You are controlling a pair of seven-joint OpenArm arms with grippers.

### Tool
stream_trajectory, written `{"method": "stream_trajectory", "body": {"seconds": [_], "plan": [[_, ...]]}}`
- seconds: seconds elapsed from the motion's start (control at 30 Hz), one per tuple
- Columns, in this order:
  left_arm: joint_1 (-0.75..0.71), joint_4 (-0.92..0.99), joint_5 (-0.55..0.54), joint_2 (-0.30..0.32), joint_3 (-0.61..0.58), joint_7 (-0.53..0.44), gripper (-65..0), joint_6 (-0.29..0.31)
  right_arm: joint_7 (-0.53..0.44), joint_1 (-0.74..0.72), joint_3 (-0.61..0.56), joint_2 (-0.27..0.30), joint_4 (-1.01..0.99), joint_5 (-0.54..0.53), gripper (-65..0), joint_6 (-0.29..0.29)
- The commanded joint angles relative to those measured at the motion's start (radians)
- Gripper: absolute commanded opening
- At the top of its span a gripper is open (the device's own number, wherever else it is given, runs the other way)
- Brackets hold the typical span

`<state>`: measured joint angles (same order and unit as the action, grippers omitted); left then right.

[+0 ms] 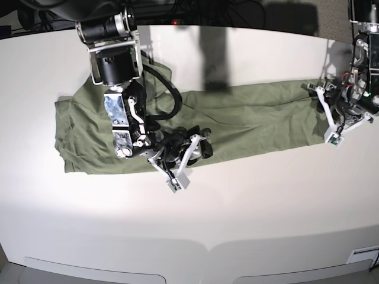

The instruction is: Fold the T-shirt properly

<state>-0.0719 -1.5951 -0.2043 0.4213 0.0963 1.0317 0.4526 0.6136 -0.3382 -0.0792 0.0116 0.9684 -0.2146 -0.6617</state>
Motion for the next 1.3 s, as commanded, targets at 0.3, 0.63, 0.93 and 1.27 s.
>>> {"method": "stream_trajectory", "body": {"seconds": [0.3, 0.63, 0.93, 1.27], "plan": [[0.003, -0.016, -0.016, 0.017, 0.006, -0.008, -65.0, 0.000, 0.030, -0.016, 0.000, 0.005, 0.003, 0.021, -34.9, 0.015], [0.005, -0.017, -0.005, 0.049, 0.006, -0.007, -58.8, 0.000, 0.030, -0.016, 0.000, 0.005, 0.003, 0.021, -34.9, 0.015], [0.005, -0.017, -0.185, 0.075, 0.006, 0.129, -26.1, -0.018, 0.030, -0.016, 0.000, 0.005, 0.003, 0.021, -34.9, 0.015], [0.005, -0.017, -0.204, 0.076, 0.006, 0.074, -65.0, -0.015, 0.033, -0.016, 0.000, 0.005, 0.003, 0.021, -34.9, 0.015]]}}
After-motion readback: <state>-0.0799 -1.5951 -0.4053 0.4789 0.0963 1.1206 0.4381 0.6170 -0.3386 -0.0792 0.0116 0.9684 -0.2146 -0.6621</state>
